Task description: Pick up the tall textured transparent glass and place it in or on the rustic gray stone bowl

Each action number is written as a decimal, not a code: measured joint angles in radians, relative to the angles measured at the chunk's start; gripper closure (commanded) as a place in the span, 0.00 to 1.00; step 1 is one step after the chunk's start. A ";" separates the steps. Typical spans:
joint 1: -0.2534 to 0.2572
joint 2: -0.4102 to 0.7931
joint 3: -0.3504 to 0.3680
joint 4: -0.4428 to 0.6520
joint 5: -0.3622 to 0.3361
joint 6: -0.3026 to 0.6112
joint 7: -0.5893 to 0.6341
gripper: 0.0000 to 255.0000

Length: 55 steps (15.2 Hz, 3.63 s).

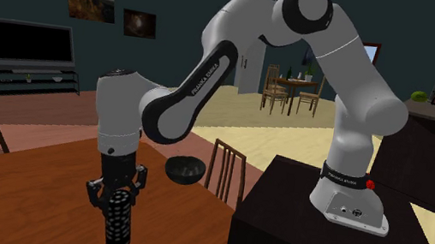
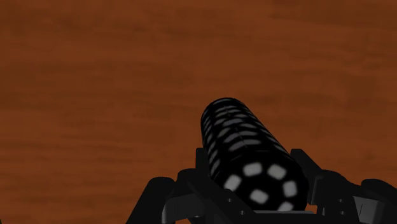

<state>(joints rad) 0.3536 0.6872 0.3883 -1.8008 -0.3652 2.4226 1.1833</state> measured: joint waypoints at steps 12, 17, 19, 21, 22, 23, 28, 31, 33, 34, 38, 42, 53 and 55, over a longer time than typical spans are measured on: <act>-0.032 -0.109 0.045 -0.005 0.053 -0.101 -0.032 1.00; -0.043 -0.153 0.062 0.001 0.077 -0.148 -0.045 1.00; -0.048 -0.169 0.068 0.008 0.086 -0.170 -0.052 1.00; -0.060 -0.187 0.072 -0.005 0.095 -0.173 -0.063 1.00; -0.080 -0.208 0.074 -0.029 0.103 -0.168 -0.082 1.00; -0.100 -0.227 0.074 -0.055 0.111 -0.159 -0.100 1.00; -0.205 -0.317 0.073 -0.164 0.157 -0.129 -0.217 1.00; -0.268 -0.374 0.068 -0.225 0.189 -0.117 -0.296 1.00; -0.307 -0.405 0.062 -0.254 0.209 -0.114 -0.351 1.00; -0.326 -0.419 0.058 -0.269 0.218 -0.111 -0.378 1.00; -0.397 -0.466 0.035 -0.321 0.250 -0.098 -0.487 1.00; -0.461 -0.513 0.010 -0.354 0.283 -0.105 -0.595 1.00; -0.607 -0.525 -0.083 -0.337 0.310 -0.129 -0.853 1.00; -0.607 -0.511 -0.085 -0.348 0.304 -0.106 -0.851 1.00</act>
<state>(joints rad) -0.2529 0.1758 0.3031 -2.1485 -0.0607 2.3167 0.3323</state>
